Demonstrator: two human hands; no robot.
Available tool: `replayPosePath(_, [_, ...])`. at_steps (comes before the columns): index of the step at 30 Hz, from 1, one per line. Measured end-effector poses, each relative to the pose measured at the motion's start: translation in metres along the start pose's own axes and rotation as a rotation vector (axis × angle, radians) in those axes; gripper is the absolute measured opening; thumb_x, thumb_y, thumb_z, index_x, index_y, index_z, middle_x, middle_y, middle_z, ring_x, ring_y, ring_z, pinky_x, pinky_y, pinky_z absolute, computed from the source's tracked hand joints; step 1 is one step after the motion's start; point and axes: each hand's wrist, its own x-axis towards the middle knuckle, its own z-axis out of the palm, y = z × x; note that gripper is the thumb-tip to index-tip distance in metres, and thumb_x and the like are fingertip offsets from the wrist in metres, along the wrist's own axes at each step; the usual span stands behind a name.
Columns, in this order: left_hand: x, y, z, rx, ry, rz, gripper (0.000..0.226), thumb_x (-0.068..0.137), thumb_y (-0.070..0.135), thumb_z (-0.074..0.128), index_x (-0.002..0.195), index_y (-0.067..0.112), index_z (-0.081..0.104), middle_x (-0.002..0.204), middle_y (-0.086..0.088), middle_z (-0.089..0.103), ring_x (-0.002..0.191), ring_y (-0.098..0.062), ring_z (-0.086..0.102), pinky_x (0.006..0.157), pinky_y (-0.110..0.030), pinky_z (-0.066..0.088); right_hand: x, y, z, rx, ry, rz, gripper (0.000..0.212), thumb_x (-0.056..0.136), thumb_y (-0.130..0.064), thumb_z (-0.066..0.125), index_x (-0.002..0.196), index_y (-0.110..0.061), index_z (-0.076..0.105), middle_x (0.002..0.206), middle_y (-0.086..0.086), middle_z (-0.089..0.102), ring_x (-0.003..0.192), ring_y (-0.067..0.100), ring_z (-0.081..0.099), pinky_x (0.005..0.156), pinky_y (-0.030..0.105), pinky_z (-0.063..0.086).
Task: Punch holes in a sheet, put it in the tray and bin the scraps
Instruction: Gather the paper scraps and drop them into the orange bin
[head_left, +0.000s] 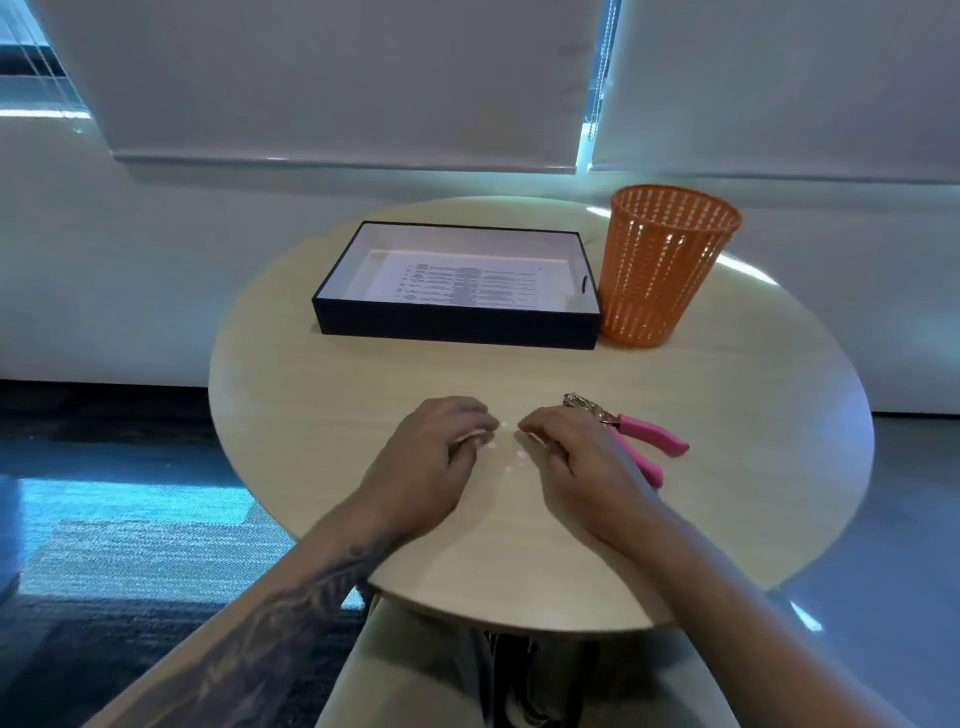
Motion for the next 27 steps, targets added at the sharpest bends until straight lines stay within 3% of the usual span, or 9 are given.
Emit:
replayPosePath(3, [0.002, 0.001, 0.000, 0.031, 0.033, -0.048, 0.025, 0.093, 0.015, 0.054, 0.114, 0.017, 0.068, 0.120, 0.004, 0.066, 0.114, -0.015, 0.054, 0.100, -0.028, 0.042, 0.007, 0.007, 0.007, -0.098, -0.033, -0.025, 0.045, 0.098, -0.029, 0.038, 0.130, -0.020, 0.068, 0.124, -0.005, 0.066, 0.115, 0.015, 0.053, 0.100, 0.028, 0.038])
replayPosePath(5, [0.002, 0.001, -0.001, 0.058, 0.024, -0.053, 0.023, 0.092, 0.011, 0.054, 0.109, 0.016, 0.068, 0.116, 0.003, 0.066, 0.110, -0.017, 0.054, 0.097, -0.028, 0.042, 0.011, 0.012, 0.012, -0.173, -0.037, -0.039, 0.039, 0.101, -0.021, 0.045, 0.134, -0.025, 0.066, 0.122, -0.004, 0.063, 0.109, 0.017, 0.049, 0.091, 0.029, 0.036])
replayPosePath(8, [0.002, 0.003, -0.001, 0.098, 0.010, -0.037, 0.023, 0.090, 0.008, 0.054, 0.102, 0.016, 0.071, 0.112, 0.004, 0.067, 0.107, -0.018, 0.054, 0.096, -0.032, 0.045, 0.013, 0.012, 0.014, -0.227, -0.040, -0.076, 0.033, 0.101, -0.026, 0.053, 0.129, -0.030, 0.069, 0.115, -0.006, 0.060, 0.101, 0.017, 0.046, 0.086, 0.032, 0.037])
replayPosePath(12, [-0.001, 0.005, -0.002, 0.107, -0.027, -0.002, 0.023, 0.091, 0.013, 0.056, 0.099, 0.021, 0.075, 0.111, 0.009, 0.067, 0.108, -0.015, 0.053, 0.094, -0.035, 0.046, 0.008, 0.010, 0.006, -0.113, -0.065, -0.054, 0.029, 0.097, -0.035, 0.051, 0.109, -0.031, 0.077, 0.108, -0.010, 0.063, 0.101, 0.015, 0.050, 0.090, 0.033, 0.039])
replayPosePath(16, [-0.002, 0.006, -0.004, 0.050, -0.099, 0.058, 0.023, 0.092, 0.016, 0.058, 0.098, 0.027, 0.077, 0.112, 0.013, 0.065, 0.111, -0.011, 0.052, 0.096, -0.029, 0.043, -0.002, 0.011, 0.001, 0.045, -0.059, -0.023, 0.025, 0.091, -0.019, 0.057, 0.096, -0.029, 0.079, 0.102, -0.017, 0.063, 0.102, -0.002, 0.051, 0.092, 0.020, 0.037])
replayPosePath(22, [-0.001, 0.004, -0.002, 0.027, 0.006, -0.028, 0.021, 0.090, 0.010, 0.057, 0.096, 0.022, 0.074, 0.109, 0.011, 0.067, 0.106, -0.011, 0.054, 0.094, -0.035, 0.047, -0.005, 0.005, -0.001, 0.113, 0.041, 0.068, 0.031, 0.087, 0.003, 0.050, 0.094, -0.017, 0.073, 0.098, -0.008, 0.066, 0.098, 0.003, 0.058, 0.086, 0.019, 0.044])
replayPosePath(27, [-0.004, 0.008, -0.006, 0.076, -0.112, 0.087, 0.029, 0.088, 0.020, 0.049, 0.097, 0.028, 0.076, 0.113, 0.012, 0.065, 0.111, -0.012, 0.051, 0.095, -0.036, 0.044, -0.004, 0.004, 0.000, 0.063, -0.060, 0.027, 0.030, 0.083, -0.016, 0.048, 0.088, -0.024, 0.077, 0.106, -0.009, 0.065, 0.107, 0.008, 0.055, 0.096, 0.023, 0.041])
